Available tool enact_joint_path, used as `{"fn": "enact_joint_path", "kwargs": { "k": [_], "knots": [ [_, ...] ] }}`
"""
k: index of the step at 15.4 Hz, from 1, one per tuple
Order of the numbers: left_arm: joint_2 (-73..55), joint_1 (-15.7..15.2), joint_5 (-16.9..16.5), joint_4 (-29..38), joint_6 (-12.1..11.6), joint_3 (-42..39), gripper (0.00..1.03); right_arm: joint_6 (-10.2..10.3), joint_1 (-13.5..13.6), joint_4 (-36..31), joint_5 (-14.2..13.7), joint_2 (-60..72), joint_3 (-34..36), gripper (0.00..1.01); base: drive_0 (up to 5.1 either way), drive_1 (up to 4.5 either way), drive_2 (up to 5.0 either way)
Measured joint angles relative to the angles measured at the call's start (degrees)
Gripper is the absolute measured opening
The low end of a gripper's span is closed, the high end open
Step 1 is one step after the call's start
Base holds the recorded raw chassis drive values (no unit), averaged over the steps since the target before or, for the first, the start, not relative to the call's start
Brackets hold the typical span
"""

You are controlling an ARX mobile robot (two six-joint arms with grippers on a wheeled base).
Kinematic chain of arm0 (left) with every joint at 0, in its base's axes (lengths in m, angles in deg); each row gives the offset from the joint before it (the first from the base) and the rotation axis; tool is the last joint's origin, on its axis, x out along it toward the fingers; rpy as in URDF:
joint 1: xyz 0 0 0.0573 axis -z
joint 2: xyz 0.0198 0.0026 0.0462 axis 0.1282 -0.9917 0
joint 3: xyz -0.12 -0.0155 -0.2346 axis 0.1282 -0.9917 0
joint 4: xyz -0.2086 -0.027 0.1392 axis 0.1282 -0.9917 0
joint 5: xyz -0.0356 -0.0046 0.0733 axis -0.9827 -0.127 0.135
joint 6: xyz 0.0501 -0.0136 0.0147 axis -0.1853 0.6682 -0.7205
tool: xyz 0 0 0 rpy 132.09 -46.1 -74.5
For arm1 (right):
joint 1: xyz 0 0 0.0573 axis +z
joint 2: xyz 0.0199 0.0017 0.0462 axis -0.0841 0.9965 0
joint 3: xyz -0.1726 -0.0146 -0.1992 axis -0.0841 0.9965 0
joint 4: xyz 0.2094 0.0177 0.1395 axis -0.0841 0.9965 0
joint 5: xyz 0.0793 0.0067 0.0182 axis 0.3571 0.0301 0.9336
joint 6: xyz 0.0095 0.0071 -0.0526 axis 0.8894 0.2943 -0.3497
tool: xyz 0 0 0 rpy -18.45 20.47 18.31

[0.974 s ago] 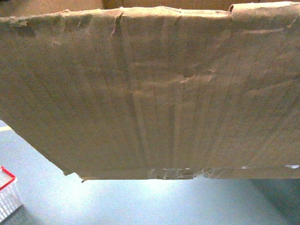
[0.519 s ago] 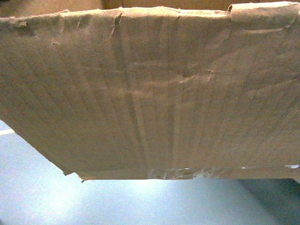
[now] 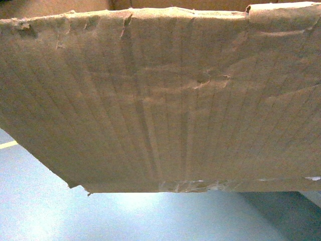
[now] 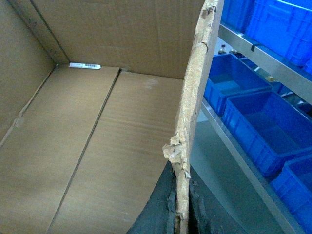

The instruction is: Sort boxes to right shelf from conveyor

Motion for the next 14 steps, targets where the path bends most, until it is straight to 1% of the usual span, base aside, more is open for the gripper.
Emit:
{"fn": "enact_joint_path", "kwargs": {
  "k": [14],
  "knots": [
    [0.0, 0.0, 0.0, 0.0, 0.0, 0.0, 0.02, 0.0, 0.0, 0.0, 0.0, 0.0, 0.0, 0.02, -1.2, -1.16, -1.2]
  ]
}}
